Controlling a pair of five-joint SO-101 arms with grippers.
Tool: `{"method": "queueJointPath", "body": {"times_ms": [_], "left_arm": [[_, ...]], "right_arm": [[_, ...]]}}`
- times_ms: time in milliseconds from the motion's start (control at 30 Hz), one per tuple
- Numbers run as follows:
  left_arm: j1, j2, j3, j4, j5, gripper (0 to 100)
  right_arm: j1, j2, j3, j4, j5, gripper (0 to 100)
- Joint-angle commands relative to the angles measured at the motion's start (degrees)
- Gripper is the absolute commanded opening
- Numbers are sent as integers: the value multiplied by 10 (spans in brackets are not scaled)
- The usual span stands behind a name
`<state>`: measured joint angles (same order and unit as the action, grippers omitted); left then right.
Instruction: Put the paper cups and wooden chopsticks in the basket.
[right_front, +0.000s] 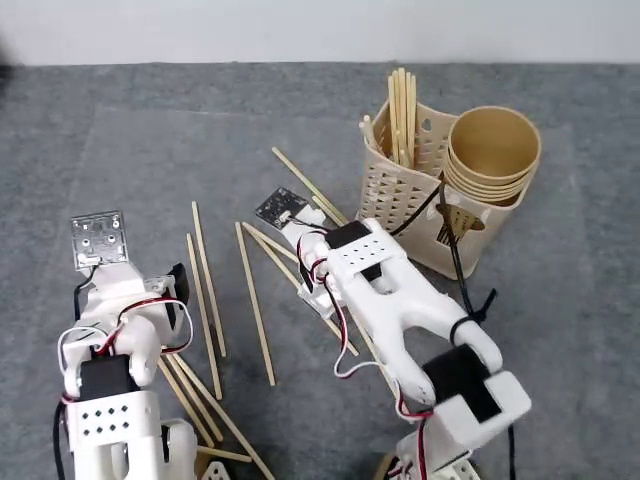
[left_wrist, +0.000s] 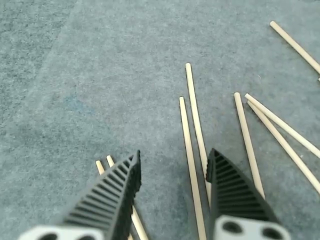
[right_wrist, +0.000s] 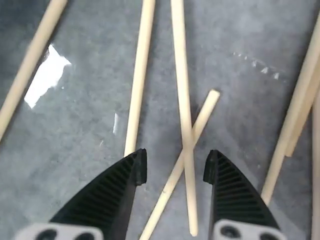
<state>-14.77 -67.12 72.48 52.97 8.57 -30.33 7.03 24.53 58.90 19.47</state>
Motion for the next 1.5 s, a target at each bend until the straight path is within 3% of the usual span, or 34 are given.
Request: {"method": "queueJointPath", "body": {"times_ms": [0, 133, 300, 800, 1100, 1467], "left_arm": [[2, -7, -5, -14, 5, 209], [2, -7, -5, -14, 5, 209], [2, -7, -5, -14, 5, 209], [2, -7, -4, -14, 5, 209], [2, -7, -4, -14, 5, 209], [2, -7, -4, -13, 5, 209]], "right_arm": [[19, 22, -46, -21, 4, 202], [20, 78, -81, -11, 4, 174], [18, 124, -131, 29, 25, 6], [-1, -50, -196, 152, 28, 9], [7, -121, -362, 220, 28, 9], [15, -140, -630, 179, 31, 9]]}}
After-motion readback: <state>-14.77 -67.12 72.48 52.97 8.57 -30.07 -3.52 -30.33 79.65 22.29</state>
